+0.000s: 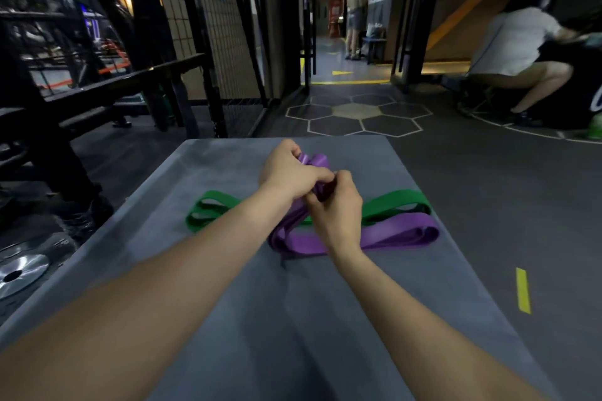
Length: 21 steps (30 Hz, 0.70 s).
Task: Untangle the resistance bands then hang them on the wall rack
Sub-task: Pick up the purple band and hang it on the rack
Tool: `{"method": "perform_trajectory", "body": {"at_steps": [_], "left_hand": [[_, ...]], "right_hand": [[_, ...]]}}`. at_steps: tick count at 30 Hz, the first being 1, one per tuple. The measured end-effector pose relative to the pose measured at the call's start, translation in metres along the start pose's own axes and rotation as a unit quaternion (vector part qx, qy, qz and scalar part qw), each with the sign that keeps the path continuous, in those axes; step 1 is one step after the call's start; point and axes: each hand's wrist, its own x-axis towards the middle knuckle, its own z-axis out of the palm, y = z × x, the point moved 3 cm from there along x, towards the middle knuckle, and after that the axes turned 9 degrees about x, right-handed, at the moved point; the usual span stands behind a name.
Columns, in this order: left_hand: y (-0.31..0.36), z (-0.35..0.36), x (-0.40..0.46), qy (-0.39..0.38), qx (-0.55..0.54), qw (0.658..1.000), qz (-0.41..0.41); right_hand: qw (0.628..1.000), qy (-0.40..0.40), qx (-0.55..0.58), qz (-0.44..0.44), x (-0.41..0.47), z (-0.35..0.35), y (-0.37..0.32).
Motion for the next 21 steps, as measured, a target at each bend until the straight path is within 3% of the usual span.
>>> {"method": "perform_trajectory", "body": {"at_steps": [7, 12, 16, 21], "left_hand": [[-0.022, 0.023, -0.019, -0.08, -0.028, 0.993, 0.084], [-0.093, 0.035, -0.045, 0.014, 0.185, 0.982, 0.021], [-0.122, 0.06, -0.052, -0.015, 0.113, 0.99, -0.084], [-0.121, 0.078, -0.043, 0.012, 0.054, 0.994, -0.094]], "right_hand": [[0.998, 0.047, -0.027, 0.038, 0.009, -0.026, 0.023], [0.992, 0.073, -0.014, 0.102, 0.013, -0.046, 0.043], [0.987, 0.09, -0.027, 0.13, 0.017, -0.056, 0.054], [0.984, 0.101, -0.056, 0.136, 0.02, -0.062, 0.065]]}}
